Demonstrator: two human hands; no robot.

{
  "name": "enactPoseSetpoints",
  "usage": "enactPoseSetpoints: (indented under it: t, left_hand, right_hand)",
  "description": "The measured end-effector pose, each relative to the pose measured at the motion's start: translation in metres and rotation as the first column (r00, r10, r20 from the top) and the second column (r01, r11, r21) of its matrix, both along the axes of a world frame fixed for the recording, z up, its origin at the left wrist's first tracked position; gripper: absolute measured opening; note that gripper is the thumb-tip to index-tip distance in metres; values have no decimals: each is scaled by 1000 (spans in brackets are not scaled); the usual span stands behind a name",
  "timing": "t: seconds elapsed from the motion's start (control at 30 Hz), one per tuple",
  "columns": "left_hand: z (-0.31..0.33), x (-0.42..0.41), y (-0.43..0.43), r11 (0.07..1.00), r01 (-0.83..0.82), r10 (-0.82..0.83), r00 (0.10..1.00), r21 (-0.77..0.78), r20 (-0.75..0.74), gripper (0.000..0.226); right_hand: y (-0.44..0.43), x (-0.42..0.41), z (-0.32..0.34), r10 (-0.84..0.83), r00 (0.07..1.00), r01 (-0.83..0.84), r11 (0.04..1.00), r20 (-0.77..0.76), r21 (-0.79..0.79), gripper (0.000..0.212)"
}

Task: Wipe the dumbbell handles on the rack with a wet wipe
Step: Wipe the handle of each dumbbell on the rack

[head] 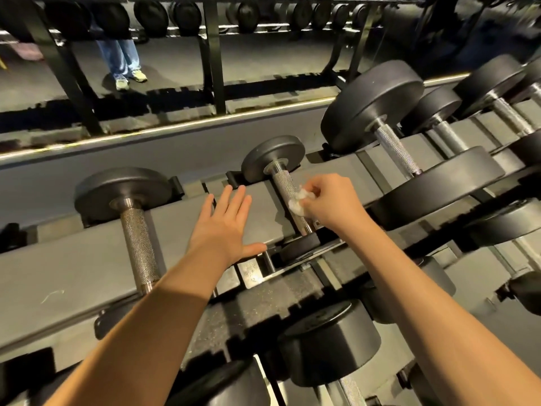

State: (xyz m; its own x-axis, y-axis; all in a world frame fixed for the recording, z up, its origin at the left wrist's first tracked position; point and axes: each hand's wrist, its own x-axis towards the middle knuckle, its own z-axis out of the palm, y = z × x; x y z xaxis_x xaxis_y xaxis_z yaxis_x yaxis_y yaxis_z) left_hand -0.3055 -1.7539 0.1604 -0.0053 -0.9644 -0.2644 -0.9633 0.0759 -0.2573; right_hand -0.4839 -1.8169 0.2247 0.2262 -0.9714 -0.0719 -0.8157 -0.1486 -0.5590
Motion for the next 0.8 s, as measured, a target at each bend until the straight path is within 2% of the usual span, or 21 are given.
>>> enactPoseSetpoints:
  t: [0.1,0.23,0.33,0.47,0.57,0.63,0.73,0.8]
  left_hand:
    - [-2,1,0,1000,-2,2,1000,-15,-12,98]
    - [-3,0,0,1000,7,-7,1000,-22,-8,98]
    - [-3,0,-1,1000,10,-10,1000,-23,-6,98]
    - [-2,-1,-1,1000,14,-14,1000,-26,-2,98]
    - [-1,-1,0,999,14,-14,1000,-31,-17,98]
    - [-1,-1,1,998,18,-20,999,-54,-31,98]
    - [-1,-1,4,995,40,-41,999,-91,-10,98]
    - [-3,1,5,993,51,-52,999,-111,-3,99]
  right_hand:
    - [4,-11,4,21,994,-13,997,-106,74,3]
    - [-2,3,6,-47,998,46,999,32,28,3]
    - [1,7,6,-48,994,45,998,101,35,13]
    - [11,-12,9,22,995,-35,990,97,135,37]
    - [9,-15,9,72,997,-74,990,23,122,21]
    - [3,-8,7,20,998,-25,997,61,78,15]
    - [-4,4,4,-18,984,18,1000,175,3,34]
    - [-7,5,2,-2,987,1,1000,160,10,40]
